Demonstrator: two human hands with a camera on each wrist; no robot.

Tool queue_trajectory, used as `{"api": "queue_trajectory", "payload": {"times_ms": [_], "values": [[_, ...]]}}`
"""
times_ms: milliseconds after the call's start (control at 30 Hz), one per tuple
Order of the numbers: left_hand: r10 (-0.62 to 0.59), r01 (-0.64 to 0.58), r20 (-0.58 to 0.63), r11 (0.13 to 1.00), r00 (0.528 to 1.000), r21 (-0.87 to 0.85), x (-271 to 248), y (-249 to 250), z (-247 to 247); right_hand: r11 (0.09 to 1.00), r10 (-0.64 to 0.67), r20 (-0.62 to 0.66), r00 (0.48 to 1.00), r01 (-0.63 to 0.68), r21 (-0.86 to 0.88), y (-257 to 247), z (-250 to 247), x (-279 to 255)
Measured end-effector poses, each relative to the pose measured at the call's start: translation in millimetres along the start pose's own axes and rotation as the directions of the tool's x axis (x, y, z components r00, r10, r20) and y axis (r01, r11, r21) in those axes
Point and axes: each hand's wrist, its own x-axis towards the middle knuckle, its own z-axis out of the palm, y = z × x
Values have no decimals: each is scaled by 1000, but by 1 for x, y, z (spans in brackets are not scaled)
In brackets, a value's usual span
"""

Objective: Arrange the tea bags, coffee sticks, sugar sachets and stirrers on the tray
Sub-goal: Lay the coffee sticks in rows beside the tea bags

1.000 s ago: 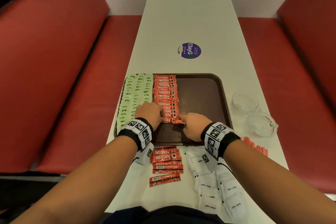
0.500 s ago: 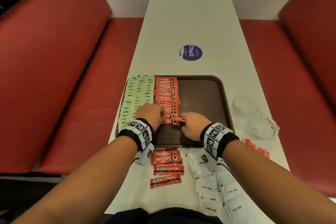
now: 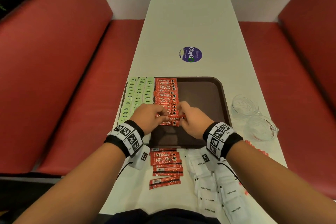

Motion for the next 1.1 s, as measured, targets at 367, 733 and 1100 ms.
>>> {"api": "queue_trajectory", "payload": {"times_ms": [367, 733, 1100], "values": [[-240, 203, 153, 954, 959, 220, 0, -10, 13, 972, 106, 373, 922, -18, -233, 13, 1, -29], [-165, 79, 230, 937, 959, 340, 10, 11, 18, 969, 121, 321, 939, -41, -245, 10, 6, -36], [-147, 62, 209, 929, 967, 366, 10, 15, 15, 934, 118, 287, 951, -8, -356, -3, 16, -45]]}}
